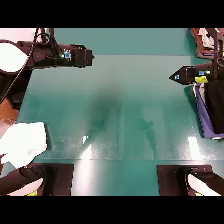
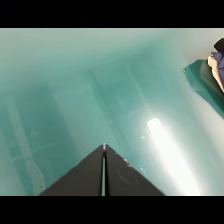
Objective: Fold the shirts.
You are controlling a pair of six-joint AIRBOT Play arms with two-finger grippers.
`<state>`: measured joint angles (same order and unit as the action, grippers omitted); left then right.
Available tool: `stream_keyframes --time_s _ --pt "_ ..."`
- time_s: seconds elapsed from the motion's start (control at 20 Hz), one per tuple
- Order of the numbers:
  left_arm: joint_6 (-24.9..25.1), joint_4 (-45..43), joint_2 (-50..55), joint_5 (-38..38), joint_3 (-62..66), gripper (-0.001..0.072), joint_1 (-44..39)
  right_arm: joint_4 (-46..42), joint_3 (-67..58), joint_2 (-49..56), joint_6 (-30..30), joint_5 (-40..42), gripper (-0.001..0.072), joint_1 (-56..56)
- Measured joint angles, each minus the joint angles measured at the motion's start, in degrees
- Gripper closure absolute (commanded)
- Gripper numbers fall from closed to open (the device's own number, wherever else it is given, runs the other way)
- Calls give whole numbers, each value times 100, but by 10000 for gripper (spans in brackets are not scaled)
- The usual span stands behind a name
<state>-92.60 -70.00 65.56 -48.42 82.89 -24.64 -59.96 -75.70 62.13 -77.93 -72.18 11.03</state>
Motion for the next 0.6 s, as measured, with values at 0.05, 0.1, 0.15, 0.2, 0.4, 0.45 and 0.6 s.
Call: stream_keyframes --time_s 0.05,0.1,0.15,0.2,0.4,0.45,0.6 --pt "0 2 0 0 0 685 0 0 0 0 0 0 694 0" --pt "0 2 0 0 0 685 0 0 0 0 0 0 695 0" --pt "0 0 0 0 0 685 0 0 0 0 0 0 695 0" --pt "0 0 0 0 0 685 0 0 0 0 0 0 695 0" --pt "0 2 0 0 0 685 0 0 0 0 0 -2 695 0" --pt "0 2 0 0 0 685 0 -2 0 0 0 -2 695 0" --pt "0 2 0 0 0 685 0 -2 0 0 0 -44 695 0"
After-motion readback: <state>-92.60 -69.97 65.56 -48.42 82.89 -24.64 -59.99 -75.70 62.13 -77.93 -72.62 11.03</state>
